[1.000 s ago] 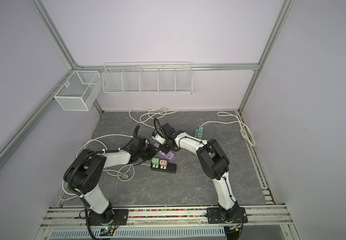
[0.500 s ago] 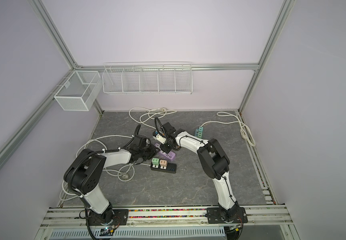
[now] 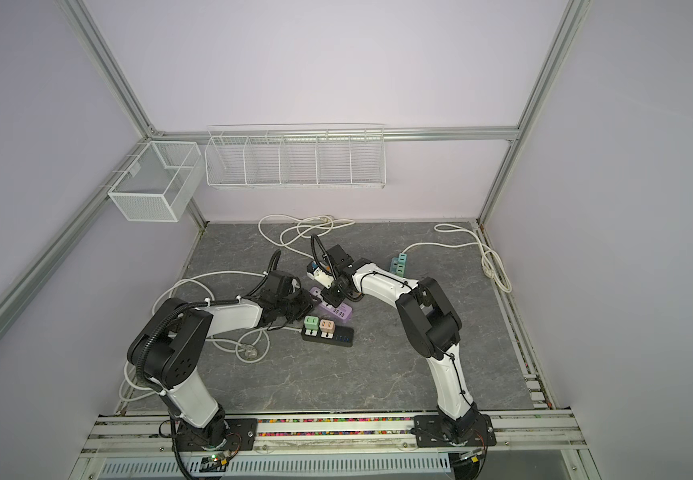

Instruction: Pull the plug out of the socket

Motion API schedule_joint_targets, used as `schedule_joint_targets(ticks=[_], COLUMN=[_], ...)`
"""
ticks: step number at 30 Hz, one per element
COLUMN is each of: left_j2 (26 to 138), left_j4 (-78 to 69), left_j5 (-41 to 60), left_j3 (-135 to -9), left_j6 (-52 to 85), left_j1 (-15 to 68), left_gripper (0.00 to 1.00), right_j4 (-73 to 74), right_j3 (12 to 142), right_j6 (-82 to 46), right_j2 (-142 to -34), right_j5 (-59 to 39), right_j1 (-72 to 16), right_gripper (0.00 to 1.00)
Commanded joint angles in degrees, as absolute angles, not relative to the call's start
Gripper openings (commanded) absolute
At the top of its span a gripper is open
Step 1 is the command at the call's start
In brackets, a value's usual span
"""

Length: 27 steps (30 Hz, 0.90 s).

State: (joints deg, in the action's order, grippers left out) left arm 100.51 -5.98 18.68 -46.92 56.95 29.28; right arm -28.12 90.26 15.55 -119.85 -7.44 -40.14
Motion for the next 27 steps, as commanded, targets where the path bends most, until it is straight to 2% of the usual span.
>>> schedule_joint_targets(ticks=[1,10,13,21,27], left_j2=[103.69,105.24,106.18,106.52,106.14], left_j4=[1.49,4.2,4.15,6.64,8.58], left_j5=[17.9,14.85,14.7,12.75,11.46], left_j3=[-44.89,-42.19,-41.86,-42.34,-42.56], left_j6=[56.85,55.63,55.81,54.84,54.19], left_j1=[30.19,30.27,30.29,30.3,30.24], left_gripper=[0.41,0.41,0.41,0.4,0.4], right_j4=[-25.42,-27.62,-31.19,-29.54,-28.48], right_j3=[91.18,92.8,96.58,92.73,94.26], right_j6=[16.92,17.09,18.54,17.97,17.1], right_j2=[-116.73,-117.84,-119.77,-117.9,-117.64], right_j5=[-8.64,-11.95,-8.83,-8.7,-6.34], right_j1=[-40.19,-38.65,-38.41,-41.95,-38.4], right_gripper=[0.07,0.08,0.08,0.08,0.09])
